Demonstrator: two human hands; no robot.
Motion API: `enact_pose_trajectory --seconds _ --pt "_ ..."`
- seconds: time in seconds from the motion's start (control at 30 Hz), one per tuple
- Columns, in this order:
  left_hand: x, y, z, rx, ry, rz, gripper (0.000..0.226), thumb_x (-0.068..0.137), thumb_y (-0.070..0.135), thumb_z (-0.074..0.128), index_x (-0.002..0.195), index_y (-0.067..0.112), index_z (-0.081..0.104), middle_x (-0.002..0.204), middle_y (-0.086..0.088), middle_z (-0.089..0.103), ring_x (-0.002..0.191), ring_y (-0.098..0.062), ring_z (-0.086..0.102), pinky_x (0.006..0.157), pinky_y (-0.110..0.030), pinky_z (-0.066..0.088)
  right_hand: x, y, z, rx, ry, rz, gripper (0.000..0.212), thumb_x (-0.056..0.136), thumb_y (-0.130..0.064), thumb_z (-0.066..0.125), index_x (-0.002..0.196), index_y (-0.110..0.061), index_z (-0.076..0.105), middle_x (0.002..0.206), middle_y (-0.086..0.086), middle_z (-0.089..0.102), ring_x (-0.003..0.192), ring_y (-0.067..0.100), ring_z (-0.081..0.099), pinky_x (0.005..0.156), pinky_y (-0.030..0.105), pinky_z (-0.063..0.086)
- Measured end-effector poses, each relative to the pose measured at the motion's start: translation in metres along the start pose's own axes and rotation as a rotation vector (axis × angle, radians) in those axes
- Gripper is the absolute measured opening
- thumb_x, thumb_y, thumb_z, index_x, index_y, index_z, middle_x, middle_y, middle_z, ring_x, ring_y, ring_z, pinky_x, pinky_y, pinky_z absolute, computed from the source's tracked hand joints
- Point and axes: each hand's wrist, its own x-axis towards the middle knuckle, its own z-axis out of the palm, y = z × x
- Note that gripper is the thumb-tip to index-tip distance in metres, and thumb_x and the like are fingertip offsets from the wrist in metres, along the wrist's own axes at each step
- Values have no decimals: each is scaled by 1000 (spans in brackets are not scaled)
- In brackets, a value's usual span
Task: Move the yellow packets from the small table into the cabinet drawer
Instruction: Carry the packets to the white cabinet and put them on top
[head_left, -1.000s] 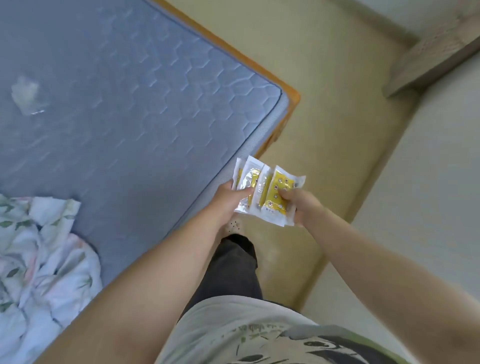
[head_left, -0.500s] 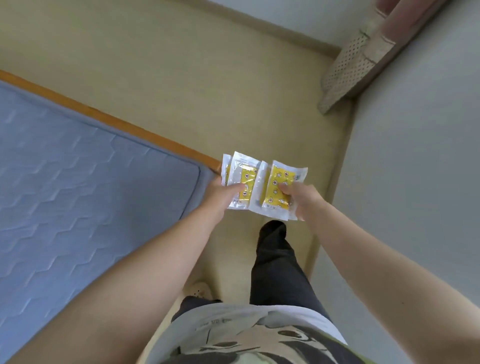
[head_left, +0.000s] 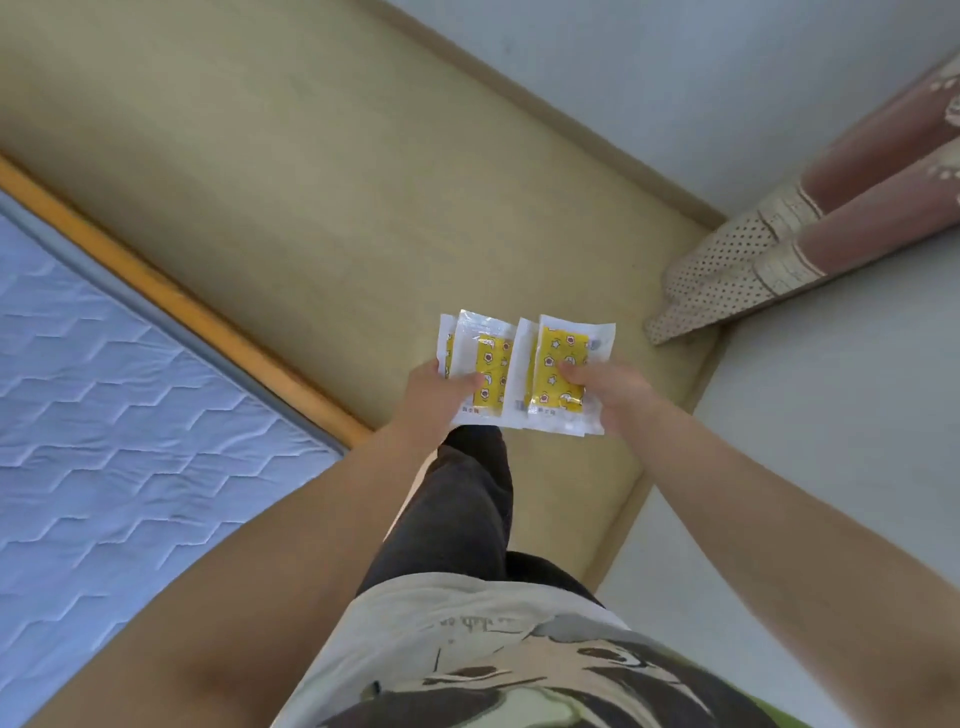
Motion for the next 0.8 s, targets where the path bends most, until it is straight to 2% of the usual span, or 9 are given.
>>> enact_pose_trajectory --seconds 0.1,0.2,0.27,0.33,0.43,0.53,0.57,0.67,0.8 --pt "44 42 -8 -41 41 8 18 85 6 69 101 12 62 95 -3 70 74 -12 67 54 -18 52 37 -54 30 -66 -57 -5 22 80 -6 73 100 -5 67 101 13 71 91 31 69 86 50 54" --pt "90 90 -23 -92 75 -16 19 83 7 70 101 11 65 97 -6 71 83 -20 69 70 -29 57 70 -114 62 -94 -77 -24 9 82 -2 70 89 -6 66 92 12 70 80 28 69 74 43 56" --pt "115 125 -35 -138 86 -13 16 82 5 71 93 15 64 99 -8 71 88 -24 69 80 -38 57 90 -154 83 -111 -83 -38 8 82 -1 70 84 -7 65 85 10 70 70 23 68 63 37 55" --pt "137 155 -50 -183 117 -10 17 82 3 71 90 16 63 97 -8 71 88 -25 69 83 -41 56 107 -192 106 -128 -84 -48 9 81 0 70 82 -7 65 83 9 69 69 22 67 66 38 55" --pt "164 191 -77 -243 167 -25 21 79 2 73 96 11 64 98 -10 71 90 -28 70 86 -44 55 125 -242 142 -165 -109 -37 9 81 1 70 85 -6 65 85 9 69 75 25 67 71 41 55" --pt "194 225 -107 -302 207 -26 22 77 -2 73 91 12 64 100 -13 71 87 -28 70 80 -42 57 146 -289 187 -200 -141 -44 26 79 0 72 104 1 64 101 14 69 89 29 68 78 44 55" --pt "205 237 -119 -319 221 -20 23 77 -4 73 90 12 64 99 -13 71 85 -28 70 78 -41 57 154 -305 204 -212 -156 -48 31 79 1 72 109 3 62 103 14 68 89 29 68 74 42 56" --pt "246 274 -158 -394 270 -10 24 77 -5 72 91 11 63 99 -12 71 88 -29 70 82 -44 56 179 -357 259 -253 -224 -50 27 80 1 70 107 2 63 94 12 68 76 25 67 58 34 54" --pt "307 333 -216 -533 357 0 24 79 -7 70 94 10 64 103 -15 70 91 -31 70 83 -45 56 219 -435 348 -324 -305 -51 24 80 1 70 103 0 63 92 12 68 78 29 67 65 41 55"
